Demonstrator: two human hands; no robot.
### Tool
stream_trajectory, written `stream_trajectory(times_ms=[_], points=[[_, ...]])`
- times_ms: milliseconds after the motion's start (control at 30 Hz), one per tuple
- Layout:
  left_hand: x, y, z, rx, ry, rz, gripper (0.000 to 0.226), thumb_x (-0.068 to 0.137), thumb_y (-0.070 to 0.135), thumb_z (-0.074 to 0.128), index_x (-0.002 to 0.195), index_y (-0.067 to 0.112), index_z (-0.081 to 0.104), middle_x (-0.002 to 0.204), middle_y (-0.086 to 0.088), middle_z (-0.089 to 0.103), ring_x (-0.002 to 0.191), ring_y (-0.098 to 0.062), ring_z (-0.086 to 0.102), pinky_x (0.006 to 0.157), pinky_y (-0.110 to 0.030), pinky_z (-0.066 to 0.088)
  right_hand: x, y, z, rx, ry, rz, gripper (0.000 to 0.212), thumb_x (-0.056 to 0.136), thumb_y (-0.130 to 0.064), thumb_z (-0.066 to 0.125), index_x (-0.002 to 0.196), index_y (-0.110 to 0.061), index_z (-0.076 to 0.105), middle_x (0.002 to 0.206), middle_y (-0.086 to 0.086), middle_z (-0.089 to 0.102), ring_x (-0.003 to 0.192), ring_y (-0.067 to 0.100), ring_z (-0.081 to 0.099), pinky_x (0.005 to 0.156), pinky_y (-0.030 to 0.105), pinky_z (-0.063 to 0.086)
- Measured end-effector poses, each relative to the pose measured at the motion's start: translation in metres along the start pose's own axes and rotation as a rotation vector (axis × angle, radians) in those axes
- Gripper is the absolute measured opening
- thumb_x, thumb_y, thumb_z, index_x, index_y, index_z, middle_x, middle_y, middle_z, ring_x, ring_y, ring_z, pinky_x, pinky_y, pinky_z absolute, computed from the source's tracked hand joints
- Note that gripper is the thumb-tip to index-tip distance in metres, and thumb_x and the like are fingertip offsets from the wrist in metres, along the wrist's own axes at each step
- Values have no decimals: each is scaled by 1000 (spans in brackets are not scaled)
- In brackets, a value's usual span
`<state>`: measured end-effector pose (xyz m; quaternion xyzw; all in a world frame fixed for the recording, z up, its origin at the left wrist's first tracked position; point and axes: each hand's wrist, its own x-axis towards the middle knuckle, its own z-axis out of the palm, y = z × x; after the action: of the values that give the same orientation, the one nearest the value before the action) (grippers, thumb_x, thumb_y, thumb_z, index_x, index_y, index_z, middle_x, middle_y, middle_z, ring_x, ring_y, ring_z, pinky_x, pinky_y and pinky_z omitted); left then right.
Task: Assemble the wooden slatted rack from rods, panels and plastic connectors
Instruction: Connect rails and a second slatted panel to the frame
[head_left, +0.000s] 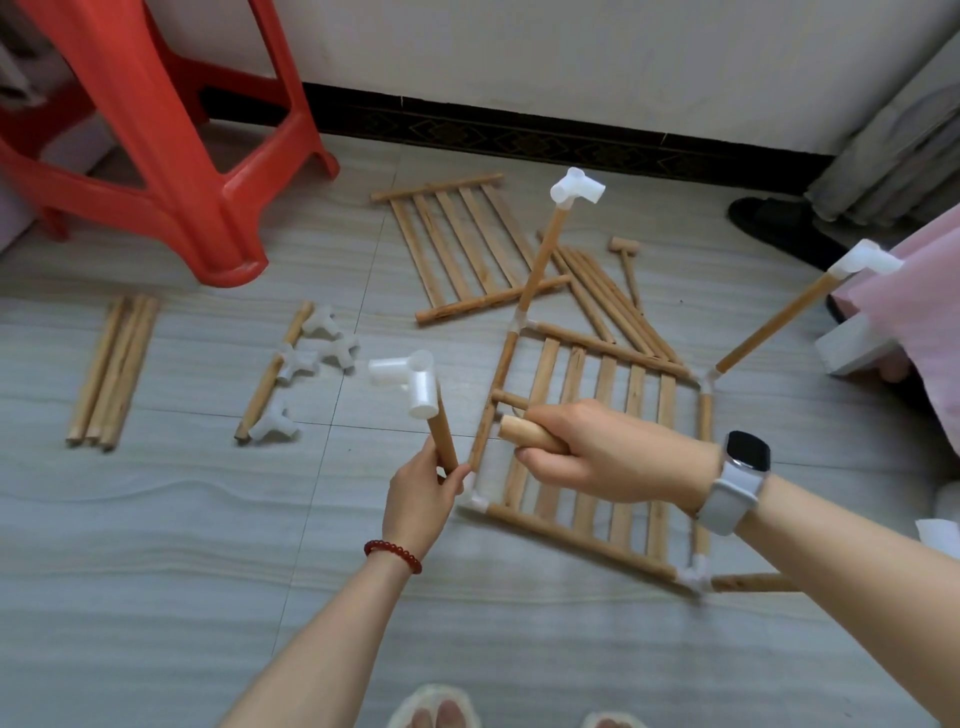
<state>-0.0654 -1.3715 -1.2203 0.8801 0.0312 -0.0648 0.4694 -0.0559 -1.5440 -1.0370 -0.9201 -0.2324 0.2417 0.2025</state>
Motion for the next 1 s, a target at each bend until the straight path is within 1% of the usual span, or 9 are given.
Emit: stream_trajectory(times_ms=[67, 200, 300, 400, 567, 733, 800, 900, 1000], points=[[-3, -1, 0, 12, 31, -10, 20, 87, 29, 64, 78, 26, 47, 73, 6, 66, 63, 0, 59, 56, -5, 38, 3, 3, -3, 10, 22, 19, 27, 93, -30, 46, 83, -6, 52, 65, -4, 47, 54, 10, 40, 53, 25, 34], [-3, -1, 2, -64, 86, -62, 24, 83, 29, 68, 71, 30, 47, 66, 6, 64, 62, 3, 59, 55, -8, 37, 9, 6, -7, 8, 27, 64, 28, 93, -32, 45, 83, -7, 52, 66, 0, 50, 54, 12, 41, 53, 27, 34], [-4, 0, 7, -144, 92, -106, 22, 82, 28, 70, 70, 26, 52, 60, 8, 63, 61, -2, 61, 59, -16, 42, 10, 7, -7, 8, 31, 74, 30, 93, -32, 45, 84, -5, 52, 66, 1, 49, 53, 12, 39, 53, 28, 33], [-5, 1, 14, -152, 83, -143, 23, 82, 29, 70, 69, 22, 52, 68, 1, 64, 64, -9, 62, 62, -22, 46, 10, 6, -7, 19, 25, 61, 30, 94, -31, 45, 86, -3, 53, 67, 4, 51, 53, 12, 39, 52, 27, 33], [-3, 2, 21, -84, 64, -132, 25, 83, 31, 69, 72, 16, 52, 68, -1, 64, 66, -3, 59, 62, -17, 44, 10, 7, -9, 28, 30, 58, 31, 94, -29, 44, 88, 0, 54, 68, 6, 50, 54, 13, 38, 51, 24, 31], [-9, 2, 29, -85, 47, -146, 26, 85, 24, 67, 66, 21, 50, 69, -8, 62, 70, -25, 60, 69, -38, 51, 10, 14, -12, 49, 51, 75, 32, 94, -31, 45, 86, -1, 52, 67, 6, 49, 55, 14, 39, 53, 30, 33], [-6, 4, 28, -81, 1, -129, 22, 86, 22, 66, 73, 19, 49, 81, -12, 62, 78, -28, 60, 72, -37, 50, 12, 16, -12, 53, 58, 79, 32, 93, -32, 45, 85, -2, 53, 66, 3, 48, 54, 14, 39, 53, 30, 33], [-6, 2, 21, -90, -144, -110, 18, 88, 22, 63, 103, 18, 52, 92, -15, 62, 79, -27, 64, 71, -42, 55, 13, 19, -10, 57, 57, 84, 30, 93, -34, 46, 82, -6, 52, 64, 0, 48, 54, 13, 39, 52, 29, 35], [-5, -3, 11, -60, -182, -69, 14, 90, 20, 61, 101, 12, 58, 97, -9, 65, 79, -25, 64, 68, -46, 55, 14, 21, -9, 72, 59, 75, 27, 92, -33, 46, 77, -12, 50, 62, -2, 47, 53, 12, 39, 50, 26, 33]])
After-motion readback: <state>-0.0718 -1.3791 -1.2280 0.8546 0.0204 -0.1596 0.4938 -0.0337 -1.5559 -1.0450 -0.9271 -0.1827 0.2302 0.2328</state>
